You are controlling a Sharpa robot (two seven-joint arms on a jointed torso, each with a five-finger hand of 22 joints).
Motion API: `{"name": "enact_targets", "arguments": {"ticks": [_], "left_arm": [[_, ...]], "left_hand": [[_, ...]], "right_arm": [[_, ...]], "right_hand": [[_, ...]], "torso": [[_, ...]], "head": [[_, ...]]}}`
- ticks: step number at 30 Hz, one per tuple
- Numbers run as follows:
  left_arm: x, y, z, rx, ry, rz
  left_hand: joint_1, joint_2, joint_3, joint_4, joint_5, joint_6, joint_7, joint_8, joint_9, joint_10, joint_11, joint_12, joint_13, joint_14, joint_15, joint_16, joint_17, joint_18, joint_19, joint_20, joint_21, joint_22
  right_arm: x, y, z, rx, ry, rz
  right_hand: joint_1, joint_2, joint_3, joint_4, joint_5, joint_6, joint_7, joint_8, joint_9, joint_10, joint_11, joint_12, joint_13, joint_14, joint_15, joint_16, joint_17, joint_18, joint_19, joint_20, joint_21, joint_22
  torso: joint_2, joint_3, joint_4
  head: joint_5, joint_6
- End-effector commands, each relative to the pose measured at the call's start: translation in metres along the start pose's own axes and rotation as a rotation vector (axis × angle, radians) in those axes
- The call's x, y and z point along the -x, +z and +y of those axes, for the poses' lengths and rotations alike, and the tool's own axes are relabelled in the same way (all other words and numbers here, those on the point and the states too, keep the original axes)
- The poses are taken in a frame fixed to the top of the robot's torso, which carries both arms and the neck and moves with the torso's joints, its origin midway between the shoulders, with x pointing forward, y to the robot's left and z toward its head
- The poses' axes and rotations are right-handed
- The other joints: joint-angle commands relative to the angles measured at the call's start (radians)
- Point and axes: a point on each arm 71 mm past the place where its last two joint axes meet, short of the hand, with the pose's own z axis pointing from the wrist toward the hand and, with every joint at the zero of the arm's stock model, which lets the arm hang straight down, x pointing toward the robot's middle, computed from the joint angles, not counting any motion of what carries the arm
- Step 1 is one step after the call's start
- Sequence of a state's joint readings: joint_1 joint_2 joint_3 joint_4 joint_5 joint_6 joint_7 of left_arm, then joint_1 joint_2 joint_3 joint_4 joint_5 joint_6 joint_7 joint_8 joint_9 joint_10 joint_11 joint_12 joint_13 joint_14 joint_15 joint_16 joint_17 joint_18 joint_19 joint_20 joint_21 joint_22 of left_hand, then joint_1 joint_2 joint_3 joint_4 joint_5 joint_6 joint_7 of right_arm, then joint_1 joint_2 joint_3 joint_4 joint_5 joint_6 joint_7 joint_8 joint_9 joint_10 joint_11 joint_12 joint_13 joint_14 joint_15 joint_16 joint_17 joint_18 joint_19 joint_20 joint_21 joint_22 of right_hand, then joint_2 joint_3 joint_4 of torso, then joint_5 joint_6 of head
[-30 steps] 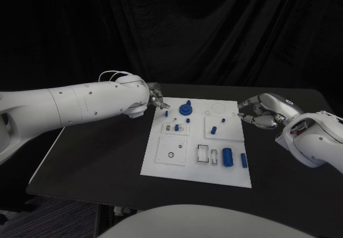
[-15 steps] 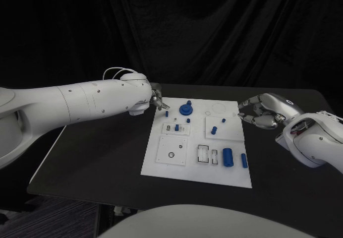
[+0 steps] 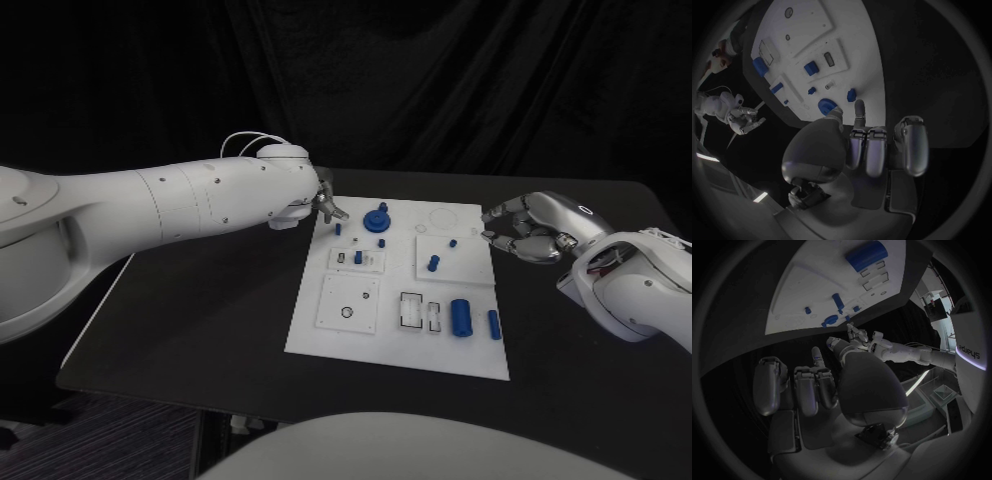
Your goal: Assemble the parts on the task board
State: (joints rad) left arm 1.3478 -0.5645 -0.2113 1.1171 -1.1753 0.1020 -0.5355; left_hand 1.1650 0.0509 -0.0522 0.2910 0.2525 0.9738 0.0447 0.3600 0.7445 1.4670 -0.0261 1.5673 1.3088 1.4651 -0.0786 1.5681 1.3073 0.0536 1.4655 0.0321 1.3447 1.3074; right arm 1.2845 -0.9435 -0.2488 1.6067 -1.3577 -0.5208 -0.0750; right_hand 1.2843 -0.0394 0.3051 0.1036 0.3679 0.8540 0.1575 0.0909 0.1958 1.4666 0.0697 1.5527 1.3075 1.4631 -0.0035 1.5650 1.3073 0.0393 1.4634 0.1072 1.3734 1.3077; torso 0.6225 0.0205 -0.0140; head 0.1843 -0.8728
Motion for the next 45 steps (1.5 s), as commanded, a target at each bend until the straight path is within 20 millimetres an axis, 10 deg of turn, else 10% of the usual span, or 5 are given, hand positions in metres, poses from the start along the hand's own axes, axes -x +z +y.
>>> {"name": "enact_targets", "arguments": {"ticks": [1, 12, 45], "left_arm": [[0.0005, 0.0005, -0.0025, -0.011, 0.017, 0.007], [0.0005, 0.0032, -0.0060, -0.006, 0.027, 0.019], [-0.0038, 0.0082, -0.0111, 0.018, 0.056, 0.063]], "left_hand": [[-0.009, 0.000, -0.007, -0.003, 0.017, 0.008, -0.001, -0.005, 0.005, 0.104, -0.002, 0.004, 0.262, 0.106, -0.005, 0.003, 0.263, -0.003, 0.033, -0.005, -0.008, 0.197], [0.035, 0.000, 0.012, -0.016, 0.082, 0.004, -0.006, -0.013, 0.031, 0.104, -0.006, 0.004, 0.262, 0.106, -0.009, 0.003, 0.263, -0.002, 0.031, -0.008, -0.015, 0.195], [0.061, -0.002, 0.029, -0.025, 0.092, -0.009, -0.004, -0.024, 0.043, 0.104, -0.005, 0.004, 0.262, 0.106, -0.008, 0.003, 0.263, 0.001, 0.025, -0.008, -0.031, 0.191]], "right_arm": [[-0.0028, -0.0011, -0.0014, -0.008, 0.000, 0.008], [-0.0057, -0.0022, -0.0006, -0.004, 0.005, 0.010], [-0.0068, -0.0011, 0.0033, 0.014, 0.008, 0.009]], "right_hand": [[-0.002, 0.004, 0.004, 0.002, 0.007, 0.009, 0.000, -0.004, -0.001, 0.078, 0.004, -0.001, 0.238, 0.105, 0.006, 0.001, 0.257, 0.013, 0.002, 0.002, -0.003, 0.190], [-0.001, 0.007, 0.009, 0.004, 0.018, 0.009, 0.000, -0.005, -0.003, 0.077, 0.004, -0.002, 0.237, 0.105, 0.005, 0.000, 0.256, 0.014, 0.002, 0.002, -0.005, 0.190], [0.004, 0.007, 0.019, 0.003, 0.040, 0.013, -0.001, -0.005, -0.006, 0.081, 0.004, 0.001, 0.241, 0.106, 0.005, 0.002, 0.258, 0.013, 0.004, 0.001, -0.002, 0.191]], "torso": [[-0.001, 0.0015, -0.0004], [-0.001, 0.0013, -0.0002], [-0.001, 0.0017, -0.0001]], "head": [[-0.001, 0.000], [0.000, 0.000], [0.004, 0.000]]}}
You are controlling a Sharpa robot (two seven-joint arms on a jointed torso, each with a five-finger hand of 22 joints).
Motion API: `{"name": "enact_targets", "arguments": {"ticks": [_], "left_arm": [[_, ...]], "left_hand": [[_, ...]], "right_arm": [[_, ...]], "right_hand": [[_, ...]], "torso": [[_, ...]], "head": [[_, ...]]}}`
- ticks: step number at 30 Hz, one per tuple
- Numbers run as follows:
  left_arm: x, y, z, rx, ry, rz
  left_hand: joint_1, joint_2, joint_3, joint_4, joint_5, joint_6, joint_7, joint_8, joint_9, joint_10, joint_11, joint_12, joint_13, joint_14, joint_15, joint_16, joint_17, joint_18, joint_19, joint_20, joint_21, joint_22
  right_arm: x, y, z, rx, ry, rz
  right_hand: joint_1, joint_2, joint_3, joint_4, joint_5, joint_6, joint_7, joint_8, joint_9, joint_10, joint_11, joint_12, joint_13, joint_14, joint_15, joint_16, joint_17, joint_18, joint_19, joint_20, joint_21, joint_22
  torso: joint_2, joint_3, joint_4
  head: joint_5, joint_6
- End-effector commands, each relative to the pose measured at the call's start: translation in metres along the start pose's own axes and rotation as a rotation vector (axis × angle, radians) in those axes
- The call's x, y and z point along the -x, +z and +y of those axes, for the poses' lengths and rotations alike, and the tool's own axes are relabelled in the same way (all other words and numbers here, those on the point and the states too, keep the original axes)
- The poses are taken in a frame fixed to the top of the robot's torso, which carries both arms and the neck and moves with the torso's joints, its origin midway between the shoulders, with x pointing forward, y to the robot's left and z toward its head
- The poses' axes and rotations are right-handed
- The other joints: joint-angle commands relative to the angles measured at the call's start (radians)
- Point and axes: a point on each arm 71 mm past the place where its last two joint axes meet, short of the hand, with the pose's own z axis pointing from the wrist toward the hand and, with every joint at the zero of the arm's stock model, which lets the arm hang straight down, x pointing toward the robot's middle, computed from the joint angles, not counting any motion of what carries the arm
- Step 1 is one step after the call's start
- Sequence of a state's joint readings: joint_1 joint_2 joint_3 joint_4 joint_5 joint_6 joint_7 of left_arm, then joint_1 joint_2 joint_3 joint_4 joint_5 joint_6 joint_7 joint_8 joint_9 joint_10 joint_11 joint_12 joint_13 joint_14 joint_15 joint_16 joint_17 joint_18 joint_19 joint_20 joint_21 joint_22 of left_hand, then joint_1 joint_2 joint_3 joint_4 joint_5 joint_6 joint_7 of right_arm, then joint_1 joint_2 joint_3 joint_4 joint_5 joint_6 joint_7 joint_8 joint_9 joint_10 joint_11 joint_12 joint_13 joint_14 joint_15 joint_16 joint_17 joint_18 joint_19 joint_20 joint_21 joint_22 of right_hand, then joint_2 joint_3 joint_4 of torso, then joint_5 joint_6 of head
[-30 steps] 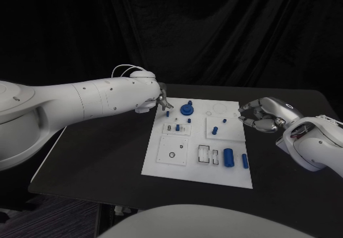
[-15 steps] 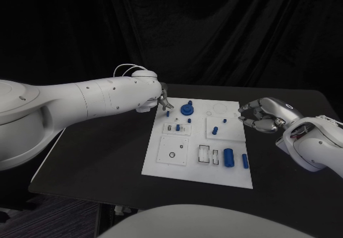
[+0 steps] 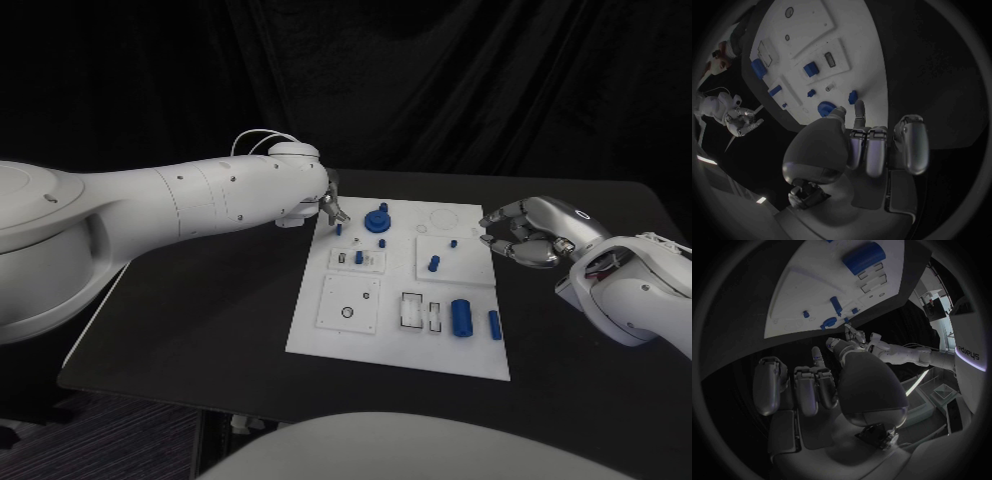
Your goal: Assemble the parts on the task board
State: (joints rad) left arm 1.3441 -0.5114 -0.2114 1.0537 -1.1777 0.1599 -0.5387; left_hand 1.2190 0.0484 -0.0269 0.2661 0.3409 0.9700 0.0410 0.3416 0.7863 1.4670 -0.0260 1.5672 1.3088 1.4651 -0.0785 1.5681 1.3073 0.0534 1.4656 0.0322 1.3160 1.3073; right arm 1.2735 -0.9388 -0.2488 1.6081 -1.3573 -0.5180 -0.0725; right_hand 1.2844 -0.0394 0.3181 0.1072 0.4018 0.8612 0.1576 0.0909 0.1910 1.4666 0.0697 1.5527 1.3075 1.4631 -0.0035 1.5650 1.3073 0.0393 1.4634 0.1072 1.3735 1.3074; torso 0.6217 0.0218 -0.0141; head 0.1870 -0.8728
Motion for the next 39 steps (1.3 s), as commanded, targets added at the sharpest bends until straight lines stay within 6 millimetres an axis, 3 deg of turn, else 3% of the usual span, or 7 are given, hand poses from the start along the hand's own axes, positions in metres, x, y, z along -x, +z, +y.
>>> {"name": "enact_targets", "arguments": {"ticks": [1, 29, 39], "left_arm": [[-0.0035, 0.0004, -0.0014, 0.005, 0.022, 0.024], [-0.0087, 0.0025, -0.0006, 0.008, 0.024, 0.037], [-0.0093, 0.0030, -0.0020, -0.010, 0.022, 0.036]], "left_hand": [[0.007, 0.001, 0.004, 0.000, 0.003, -0.005, 0.000, -0.006, 0.002, 0.104, -0.005, 0.004, 0.262, 0.106, -0.008, 0.003, 0.263, 0.001, 0.025, -0.008, -0.003, 0.191], [0.016, 0.006, 0.021, 0.000, 0.003, -0.018, 0.004, -0.019, 0.006, 0.104, -0.001, 0.004, 0.262, 0.106, -0.006, 0.003, 0.263, 0.002, 0.022, -0.006, -0.010, 0.189], [-0.009, 0.009, 0.027, 0.020, 0.008, -0.026, 0.012, -0.031, 0.011, 0.104, 0.005, 0.004, 0.262, 0.106, 0.000, 0.003, 0.263, 0.004, 0.018, -0.003, -0.022, 0.186]], "right_arm": [[-0.0008, -0.0001, 0.0018, 0.010, 0.001, -0.004], [-0.0015, -0.0005, 0.0006, -0.003, 0.000, 0.010], [-0.0020, -0.0002, 0.0005, -0.008, 0.000, 0.014]], "right_hand": [[0.005, 0.007, 0.007, -0.001, 0.009, 0.007, -0.001, -0.005, -0.002, 0.082, 0.003, 0.001, 0.242, 0.106, 0.005, 0.003, 0.259, 0.012, 0.005, 0.001, -0.001, 0.192], [0.009, 0.008, 0.013, -0.003, 0.019, 0.008, -0.001, -0.006, -0.003, 0.080, 0.003, 0.000, 0.240, 0.105, 0.005, 0.001, 0.256, 0.013, 0.004, 0.001, -0.005, 0.191], [0.012, 0.010, 0.018, -0.005, 0.024, 0.009, -0.001, -0.007, -0.004, 0.078, 0.003, -0.001, 0.239, 0.105, 0.004, 0.000, 0.255, 0.014, 0.003, 0.000, -0.007, 0.190]], "torso": [[0.000, 0.0006, -0.0001], [0.000, -0.0002, 0.0004], [0.000, -0.0001, 0.0002]], "head": [[0.001, 0.000], [-0.001, 0.000], [-0.001, 0.000]]}}
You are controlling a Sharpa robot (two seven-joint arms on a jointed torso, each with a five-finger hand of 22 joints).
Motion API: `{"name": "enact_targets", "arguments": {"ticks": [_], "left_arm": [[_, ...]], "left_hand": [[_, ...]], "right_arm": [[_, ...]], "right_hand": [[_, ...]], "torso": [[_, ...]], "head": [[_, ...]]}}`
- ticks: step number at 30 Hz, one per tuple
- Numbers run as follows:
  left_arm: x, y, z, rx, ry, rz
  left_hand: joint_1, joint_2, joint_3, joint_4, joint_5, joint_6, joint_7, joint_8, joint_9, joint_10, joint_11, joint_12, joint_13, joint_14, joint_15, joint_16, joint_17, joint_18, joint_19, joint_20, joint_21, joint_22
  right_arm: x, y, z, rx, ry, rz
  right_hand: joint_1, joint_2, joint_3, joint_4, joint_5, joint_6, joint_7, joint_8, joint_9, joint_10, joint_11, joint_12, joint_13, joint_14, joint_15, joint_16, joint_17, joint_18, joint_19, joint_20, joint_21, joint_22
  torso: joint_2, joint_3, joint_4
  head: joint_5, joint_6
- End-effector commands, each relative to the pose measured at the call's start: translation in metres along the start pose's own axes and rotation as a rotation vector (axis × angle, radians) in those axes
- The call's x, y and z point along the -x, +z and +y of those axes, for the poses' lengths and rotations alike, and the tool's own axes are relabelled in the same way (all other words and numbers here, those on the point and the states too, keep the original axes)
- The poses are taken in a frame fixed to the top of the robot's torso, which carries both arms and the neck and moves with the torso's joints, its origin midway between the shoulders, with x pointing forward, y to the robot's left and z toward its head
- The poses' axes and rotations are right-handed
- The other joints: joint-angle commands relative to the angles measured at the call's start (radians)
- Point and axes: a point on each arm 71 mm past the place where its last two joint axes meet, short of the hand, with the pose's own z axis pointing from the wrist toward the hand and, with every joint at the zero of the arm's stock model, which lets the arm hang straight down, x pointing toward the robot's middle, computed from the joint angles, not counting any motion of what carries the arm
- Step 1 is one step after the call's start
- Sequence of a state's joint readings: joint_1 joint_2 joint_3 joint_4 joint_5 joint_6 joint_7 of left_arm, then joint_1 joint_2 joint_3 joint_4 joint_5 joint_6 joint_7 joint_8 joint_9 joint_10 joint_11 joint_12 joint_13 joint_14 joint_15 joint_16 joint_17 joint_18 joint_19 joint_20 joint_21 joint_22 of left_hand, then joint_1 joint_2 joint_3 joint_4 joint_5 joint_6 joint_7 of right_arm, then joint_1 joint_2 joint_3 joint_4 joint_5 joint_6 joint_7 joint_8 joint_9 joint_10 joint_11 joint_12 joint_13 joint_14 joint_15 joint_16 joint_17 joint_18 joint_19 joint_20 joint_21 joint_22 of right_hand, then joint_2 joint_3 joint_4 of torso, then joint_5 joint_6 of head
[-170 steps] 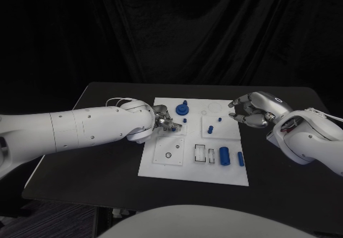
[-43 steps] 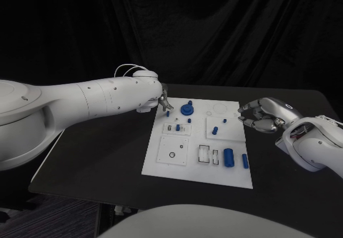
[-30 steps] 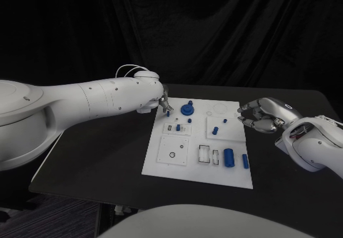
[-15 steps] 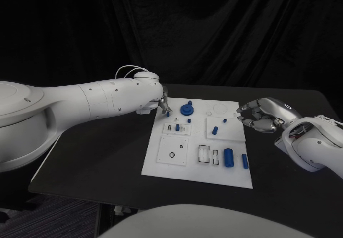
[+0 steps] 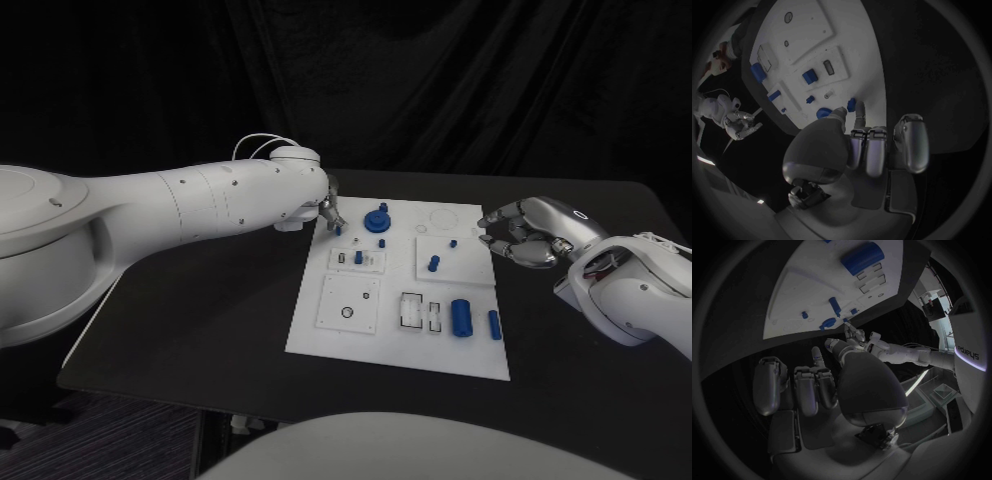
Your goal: Assemble the parts on the task board
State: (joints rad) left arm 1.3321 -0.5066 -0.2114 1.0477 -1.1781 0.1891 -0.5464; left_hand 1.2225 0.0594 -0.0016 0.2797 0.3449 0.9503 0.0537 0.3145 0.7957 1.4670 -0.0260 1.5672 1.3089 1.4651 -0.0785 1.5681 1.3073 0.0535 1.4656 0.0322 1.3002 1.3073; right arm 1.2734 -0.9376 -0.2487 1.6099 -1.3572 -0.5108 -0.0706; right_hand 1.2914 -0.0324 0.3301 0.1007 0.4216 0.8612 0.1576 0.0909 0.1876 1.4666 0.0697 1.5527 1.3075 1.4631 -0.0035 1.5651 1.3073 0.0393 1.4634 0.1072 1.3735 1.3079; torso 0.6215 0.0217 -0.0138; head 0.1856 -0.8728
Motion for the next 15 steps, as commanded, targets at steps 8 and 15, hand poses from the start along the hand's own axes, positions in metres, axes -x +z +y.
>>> {"name": "enact_targets", "arguments": {"ticks": [8, 15], "left_arm": [[-0.0020, 0.0012, -0.0028, -0.022, 0.010, 0.006], [-0.0033, 0.0021, -0.0033, -0.021, 0.014, 0.014]], "left_hand": [[-0.015, 0.002, 0.006, 0.007, 0.007, -0.007, -0.001, -0.006, 0.002, 0.104, 0.006, 0.004, 0.262, 0.106, 0.001, 0.003, 0.263, 0.005, 0.016, -0.002, -0.010, 0.185], [-0.011, 0.004, 0.017, 0.003, 0.017, -0.008, -0.001, -0.011, 0.004, 0.104, 0.006, 0.004, 0.262, 0.106, 0.001, 0.003, 0.263, 0.006, 0.014, 0.000, -0.015, 0.184]], "right_arm": [[-0.0013, -0.0003, -0.0008, -0.014, -0.001, 0.007], [-0.0013, -0.0003, -0.0006, -0.015, -0.001, 0.007]], "right_hand": [[0.007, 0.004, 0.009, 0.001, 0.005, 0.009, -0.001, -0.007, -0.002, 0.077, 0.003, -0.002, 0.237, 0.105, 0.004, -0.001, 0.254, 0.014, 0.002, 0.000, -0.008, 0.189], [0.010, 0.004, 0.012, -0.001, 0.008, 0.009, -0.001, -0.007, -0.002, 0.076, 0.003, -0.003, 0.237, 0.104, 0.004, -0.001, 0.254, 0.014, 0.002, 0.000, -0.009, 0.189]], "torso": [[0.000, 0.0000, -0.0007], [0.000, 0.0001, -0.0002]], "head": [[0.001, 0.000], [0.001, 0.000]]}}
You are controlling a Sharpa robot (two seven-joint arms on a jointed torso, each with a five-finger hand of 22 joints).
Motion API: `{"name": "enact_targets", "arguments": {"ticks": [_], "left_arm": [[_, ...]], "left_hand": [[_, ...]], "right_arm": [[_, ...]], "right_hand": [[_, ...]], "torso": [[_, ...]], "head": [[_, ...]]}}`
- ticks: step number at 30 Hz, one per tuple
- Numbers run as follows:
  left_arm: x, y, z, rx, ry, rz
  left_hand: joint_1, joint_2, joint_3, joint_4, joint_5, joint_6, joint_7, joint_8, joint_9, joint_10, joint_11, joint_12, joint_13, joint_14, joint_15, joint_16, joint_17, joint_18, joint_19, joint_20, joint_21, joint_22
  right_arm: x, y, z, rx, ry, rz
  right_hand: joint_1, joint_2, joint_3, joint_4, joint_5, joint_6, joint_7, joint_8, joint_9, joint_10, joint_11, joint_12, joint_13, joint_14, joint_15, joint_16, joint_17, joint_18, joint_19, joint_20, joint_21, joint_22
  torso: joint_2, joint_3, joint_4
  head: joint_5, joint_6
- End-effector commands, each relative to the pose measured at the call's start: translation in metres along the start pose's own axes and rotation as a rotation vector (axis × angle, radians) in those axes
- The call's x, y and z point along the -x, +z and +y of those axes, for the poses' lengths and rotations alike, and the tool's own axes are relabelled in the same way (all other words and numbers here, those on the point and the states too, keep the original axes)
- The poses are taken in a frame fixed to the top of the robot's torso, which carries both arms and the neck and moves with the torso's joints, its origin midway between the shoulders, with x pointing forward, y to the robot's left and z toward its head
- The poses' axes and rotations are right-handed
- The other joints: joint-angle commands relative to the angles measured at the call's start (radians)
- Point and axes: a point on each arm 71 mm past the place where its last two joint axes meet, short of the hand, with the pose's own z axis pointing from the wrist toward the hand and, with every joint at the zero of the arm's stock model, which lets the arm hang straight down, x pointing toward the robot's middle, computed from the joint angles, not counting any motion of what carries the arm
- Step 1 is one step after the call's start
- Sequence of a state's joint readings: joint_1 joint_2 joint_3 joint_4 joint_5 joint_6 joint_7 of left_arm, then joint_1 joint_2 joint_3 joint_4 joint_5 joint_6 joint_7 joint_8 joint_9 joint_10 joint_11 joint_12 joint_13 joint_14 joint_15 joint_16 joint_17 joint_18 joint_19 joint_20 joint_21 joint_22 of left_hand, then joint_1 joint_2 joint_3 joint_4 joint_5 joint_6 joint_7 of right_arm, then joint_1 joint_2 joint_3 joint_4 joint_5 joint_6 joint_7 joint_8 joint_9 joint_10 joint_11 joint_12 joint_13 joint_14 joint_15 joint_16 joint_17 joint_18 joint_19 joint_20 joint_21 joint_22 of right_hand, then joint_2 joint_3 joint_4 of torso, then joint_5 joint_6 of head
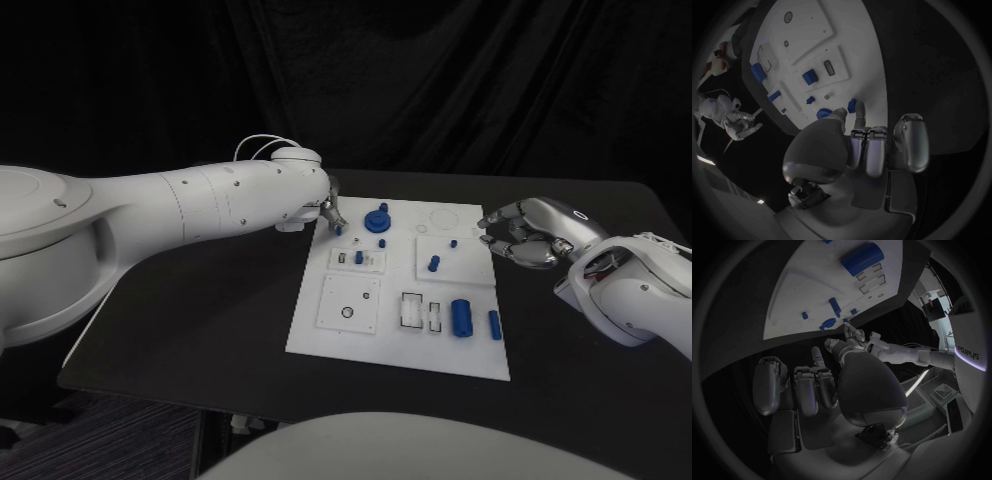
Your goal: Assemble the parts on the task board
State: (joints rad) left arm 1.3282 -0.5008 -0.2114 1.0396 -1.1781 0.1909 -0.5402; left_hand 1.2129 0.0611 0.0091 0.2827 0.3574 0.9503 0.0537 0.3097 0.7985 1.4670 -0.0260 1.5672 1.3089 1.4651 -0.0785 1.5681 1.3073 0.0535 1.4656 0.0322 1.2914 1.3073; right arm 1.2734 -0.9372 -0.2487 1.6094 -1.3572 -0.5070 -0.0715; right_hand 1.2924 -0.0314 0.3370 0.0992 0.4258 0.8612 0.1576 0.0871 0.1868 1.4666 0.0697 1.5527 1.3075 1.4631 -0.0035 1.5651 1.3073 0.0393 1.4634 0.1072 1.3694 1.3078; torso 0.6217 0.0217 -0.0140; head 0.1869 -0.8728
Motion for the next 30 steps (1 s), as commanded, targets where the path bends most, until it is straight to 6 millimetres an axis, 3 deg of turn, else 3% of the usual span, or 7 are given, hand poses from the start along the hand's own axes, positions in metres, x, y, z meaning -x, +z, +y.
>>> {"name": "enact_targets", "arguments": {"ticks": [1, 13, 30], "left_arm": [[-0.0019, 0.0006, -0.0023, -0.017, 0.013, 0.011], [-0.0032, 0.0014, -0.0032, -0.020, 0.016, 0.017], [-0.0056, 0.0028, -0.0057, -0.021, 0.026, 0.034]], "left_hand": [[0.000, 0.002, 0.010, -0.001, 0.010, -0.008, -0.001, -0.008, 0.003, 0.104, 0.006, 0.004, 0.262, 0.106, 0.002, 0.003, 0.263, 0.006, 0.014, 0.000, -0.006, 0.184], [0.012, -0.009, 0.045, -0.009, 0.060, -0.002, -0.003, -0.016, 0.012, 0.104, 0.005, 0.004, 0.262, 0.106, 0.001, 0.003, 0.263, 0.006, 0.013, 0.001, -0.007, 0.184], [0.041, -0.033, 0.126, -0.041, 0.068, 0.006, -0.007, -0.026, 0.026, 0.104, 0.001, 0.004, 0.262, 0.106, -0.002, 0.003, 0.263, 0.005, 0.014, -0.002, -0.004, 0.186]], "right_arm": [[-0.0010, -0.0004, -0.0005, -0.014, 0.000, 0.003], [-0.0014, -0.0001, -0.0005, -0.016, 0.000, 0.006], [-0.0020, 0.0009, 0.0000, -0.019, -0.001, 0.009]], "right_hand": [[0.009, 0.003, 0.005, 0.000, 0.003, 0.009, -0.001, -0.004, -0.002, 0.076, 0.003, -0.003, 0.237, 0.104, 0.004, -0.001, 0.254, 0.014, 0.002, 0.000, -0.005, 0.189], [0.010, 0.004, 0.006, 0.000, 0.005, 0.010, -0.001, -0.004, -0.002, 0.075, 0.003, -0.003, 0.236, 0.104, 0.004, -0.001, 0.253, 0.015, 0.001, 0.000, -0.007, 0.188], [0.012, 0.005, 0.012, -0.002, 0.008, 0.011, 0.000, -0.004, -0.003, 0.068, 0.003, -0.009, 0.229, 0.100, 0.004, -0.010, 0.241, 0.019, -0.008, 0.000, -0.025, 0.182]], "torso": [[0.000, -0.0001, 0.0001], [0.000, -0.0001, 0.0000], [0.000, 0.0000, -0.0003]], "head": [[0.000, 0.000], [0.001, 0.000], [0.004, 0.000]]}}
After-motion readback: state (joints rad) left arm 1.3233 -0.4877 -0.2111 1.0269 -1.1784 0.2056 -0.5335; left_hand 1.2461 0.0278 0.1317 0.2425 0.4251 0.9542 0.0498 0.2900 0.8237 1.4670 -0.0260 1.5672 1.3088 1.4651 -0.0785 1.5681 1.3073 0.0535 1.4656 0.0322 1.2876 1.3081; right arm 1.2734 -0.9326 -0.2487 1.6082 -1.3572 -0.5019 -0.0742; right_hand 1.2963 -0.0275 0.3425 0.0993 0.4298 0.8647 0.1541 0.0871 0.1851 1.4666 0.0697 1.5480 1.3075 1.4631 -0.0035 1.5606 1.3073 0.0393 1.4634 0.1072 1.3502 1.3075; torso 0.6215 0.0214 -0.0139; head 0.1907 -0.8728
